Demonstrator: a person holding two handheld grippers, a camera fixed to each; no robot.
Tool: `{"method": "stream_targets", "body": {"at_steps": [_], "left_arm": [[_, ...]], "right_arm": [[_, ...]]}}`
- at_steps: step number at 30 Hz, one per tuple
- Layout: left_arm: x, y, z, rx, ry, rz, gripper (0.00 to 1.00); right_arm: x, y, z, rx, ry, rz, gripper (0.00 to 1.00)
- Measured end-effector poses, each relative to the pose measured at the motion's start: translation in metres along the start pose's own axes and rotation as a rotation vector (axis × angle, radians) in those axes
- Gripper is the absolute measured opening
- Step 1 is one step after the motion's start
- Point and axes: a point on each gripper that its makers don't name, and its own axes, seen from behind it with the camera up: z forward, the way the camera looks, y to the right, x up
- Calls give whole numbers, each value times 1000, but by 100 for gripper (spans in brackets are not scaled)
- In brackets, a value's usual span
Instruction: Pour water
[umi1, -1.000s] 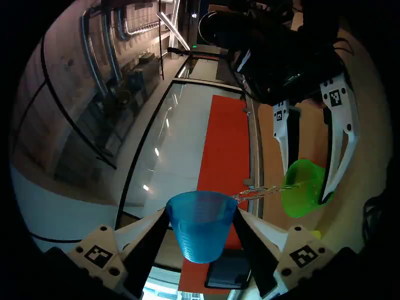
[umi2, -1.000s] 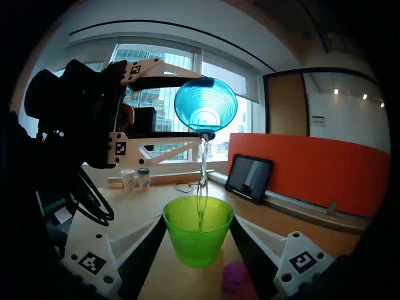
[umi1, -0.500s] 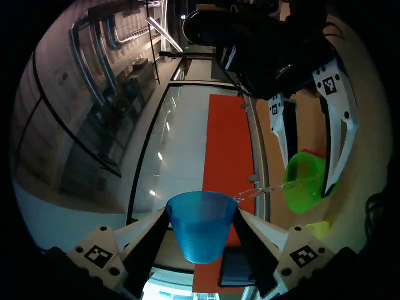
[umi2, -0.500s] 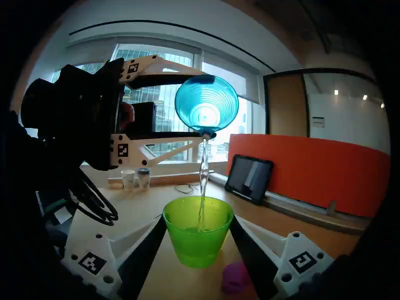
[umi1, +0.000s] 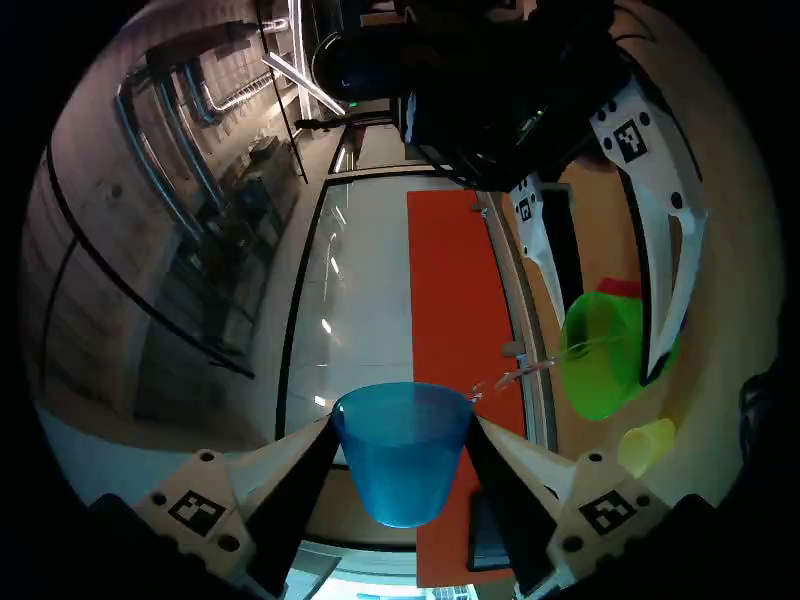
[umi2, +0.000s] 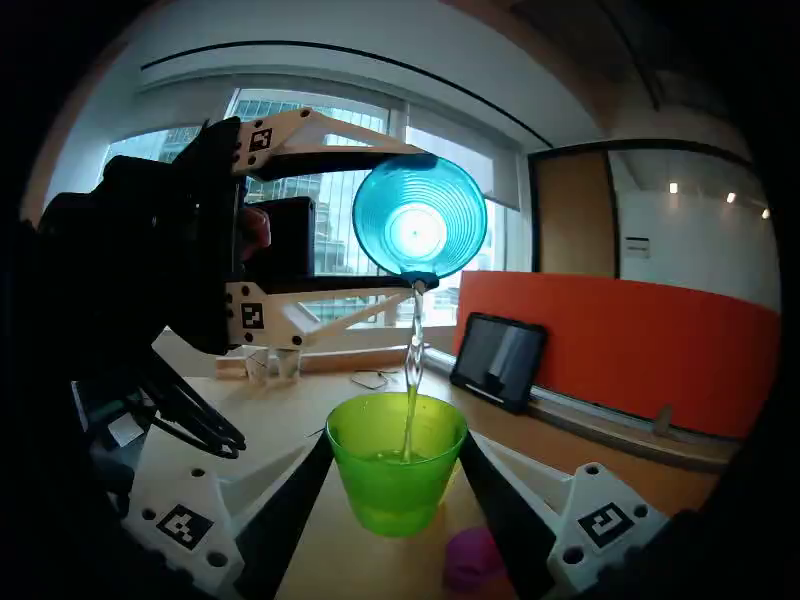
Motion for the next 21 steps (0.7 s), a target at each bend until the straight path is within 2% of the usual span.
{"method": "stream_targets", "body": {"at_steps": [5,14,17,21], "left_arm": [[3,0,0,4,7,42,87],[6,-3,0,13,16,81,87],[6,-3,-1,10,20,82,87],[4,-2,-2,5,21,44,87]], "right_arm": [[1,1,1,-2,1,0,91],[1,1,1,-1,3,0,91],[1,1,1,-2,2,0,91],[2,1,2,-3,4,0,91]]}}
